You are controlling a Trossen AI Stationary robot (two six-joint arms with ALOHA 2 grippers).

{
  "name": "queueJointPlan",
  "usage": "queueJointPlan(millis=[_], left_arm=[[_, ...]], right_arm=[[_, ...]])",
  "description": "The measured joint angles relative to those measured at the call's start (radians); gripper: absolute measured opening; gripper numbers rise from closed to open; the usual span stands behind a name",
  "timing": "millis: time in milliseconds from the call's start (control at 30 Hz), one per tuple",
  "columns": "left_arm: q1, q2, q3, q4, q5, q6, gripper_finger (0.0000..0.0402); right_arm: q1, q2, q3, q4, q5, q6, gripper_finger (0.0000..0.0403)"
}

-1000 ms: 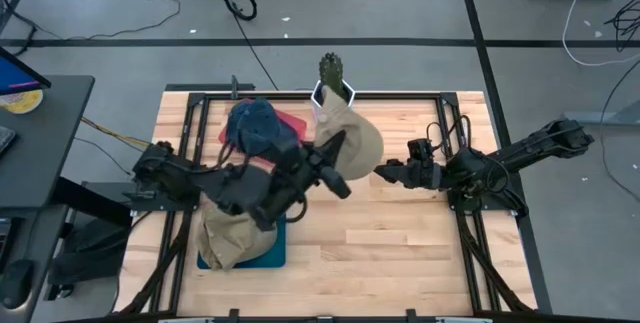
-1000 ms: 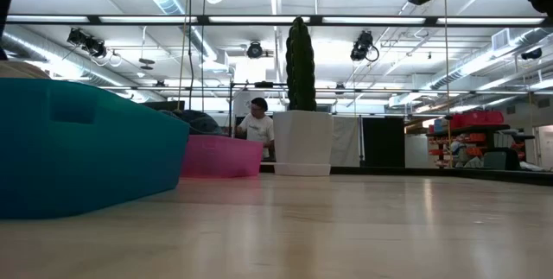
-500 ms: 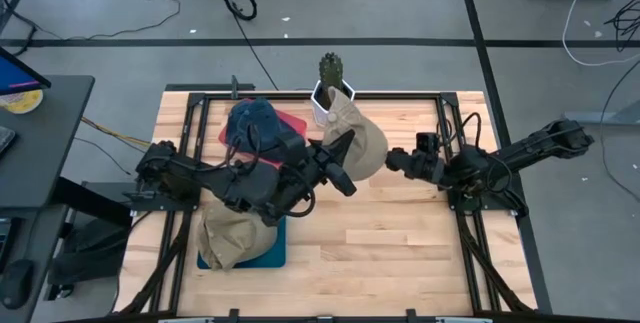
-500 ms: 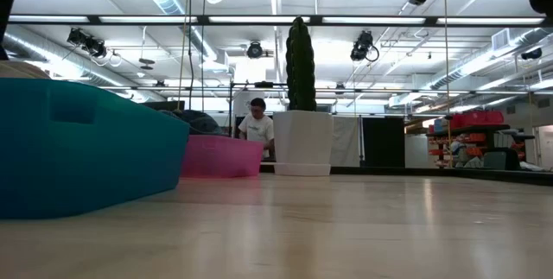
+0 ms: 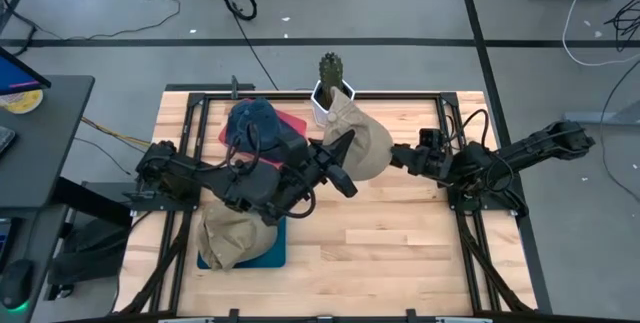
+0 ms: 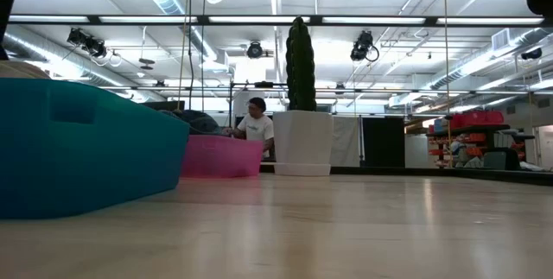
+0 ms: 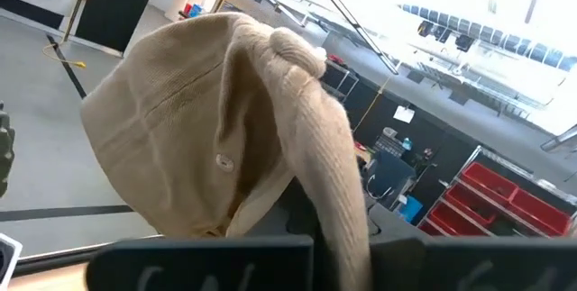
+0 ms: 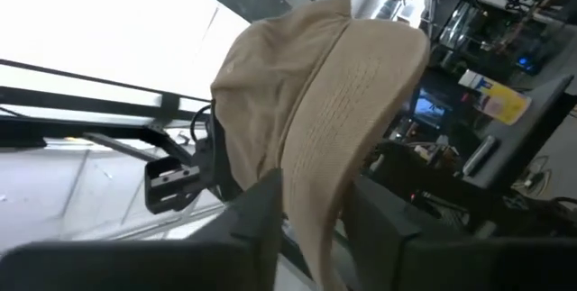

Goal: Pick & Place hat
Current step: Put the brown cap into the blue bin

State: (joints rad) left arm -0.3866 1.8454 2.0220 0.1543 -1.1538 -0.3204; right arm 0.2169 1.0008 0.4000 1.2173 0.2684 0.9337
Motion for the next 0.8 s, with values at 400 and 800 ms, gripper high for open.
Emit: queueJointPlan(millis=[400,800], left_arm=[[0.025,-0.001,0.0,-0.058,0.105,-0.006,0.0021],[-0.069,-0.015,0.0,-0.087,0.107,0.093,0.0197]], right_arm=[[0.0,0.0,0.0,0.01,-0.017,-0.021,0.0012],[0.0,-0.048,0.0,-0.007,-0.048,-0.053,0.0006]])
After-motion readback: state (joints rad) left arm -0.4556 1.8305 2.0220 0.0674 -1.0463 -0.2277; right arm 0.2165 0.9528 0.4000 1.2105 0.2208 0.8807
